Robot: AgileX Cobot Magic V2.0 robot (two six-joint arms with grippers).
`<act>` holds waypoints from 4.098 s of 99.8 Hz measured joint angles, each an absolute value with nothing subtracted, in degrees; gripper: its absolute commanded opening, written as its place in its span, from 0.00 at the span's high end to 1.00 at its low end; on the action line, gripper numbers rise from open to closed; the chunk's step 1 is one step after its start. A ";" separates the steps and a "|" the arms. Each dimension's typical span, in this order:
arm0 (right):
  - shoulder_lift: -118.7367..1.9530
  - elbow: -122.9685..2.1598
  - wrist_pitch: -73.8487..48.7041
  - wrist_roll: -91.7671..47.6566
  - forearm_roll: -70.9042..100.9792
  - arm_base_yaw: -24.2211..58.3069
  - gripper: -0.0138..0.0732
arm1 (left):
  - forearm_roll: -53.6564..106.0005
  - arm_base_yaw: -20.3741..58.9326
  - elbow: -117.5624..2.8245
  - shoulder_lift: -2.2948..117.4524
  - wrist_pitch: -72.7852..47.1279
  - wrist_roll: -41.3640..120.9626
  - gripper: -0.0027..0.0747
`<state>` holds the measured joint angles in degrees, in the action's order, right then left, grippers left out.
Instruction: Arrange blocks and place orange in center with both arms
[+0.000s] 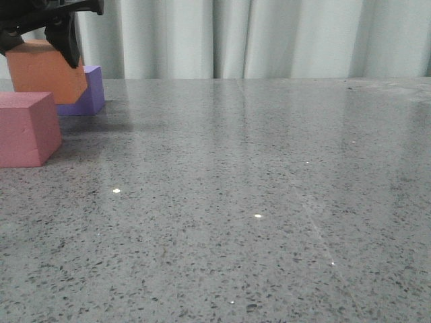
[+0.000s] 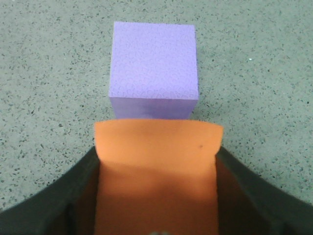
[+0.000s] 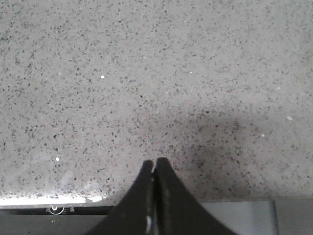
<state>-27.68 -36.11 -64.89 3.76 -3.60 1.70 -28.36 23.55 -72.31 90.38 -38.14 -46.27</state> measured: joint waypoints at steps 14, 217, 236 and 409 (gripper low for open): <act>-27.68 -36.11 -64.89 3.76 -3.60 1.70 0.92 | -27.99 23.46 -72.31 91.69 -38.14 -46.27 0.92; -27.68 -36.11 -64.76 3.76 -3.60 1.70 0.92 | -28.16 23.04 -72.81 85.63 -39.42 -42.56 0.22; -27.68 -36.11 -64.76 3.76 -3.60 1.70 0.92 | -27.41 23.04 -73.43 78.36 -42.40 -39.56 0.22; -27.68 -36.11 -65.05 3.76 -3.60 1.70 0.92 | -11.60 23.00 -36.91 31.02 -60.24 -34.40 0.99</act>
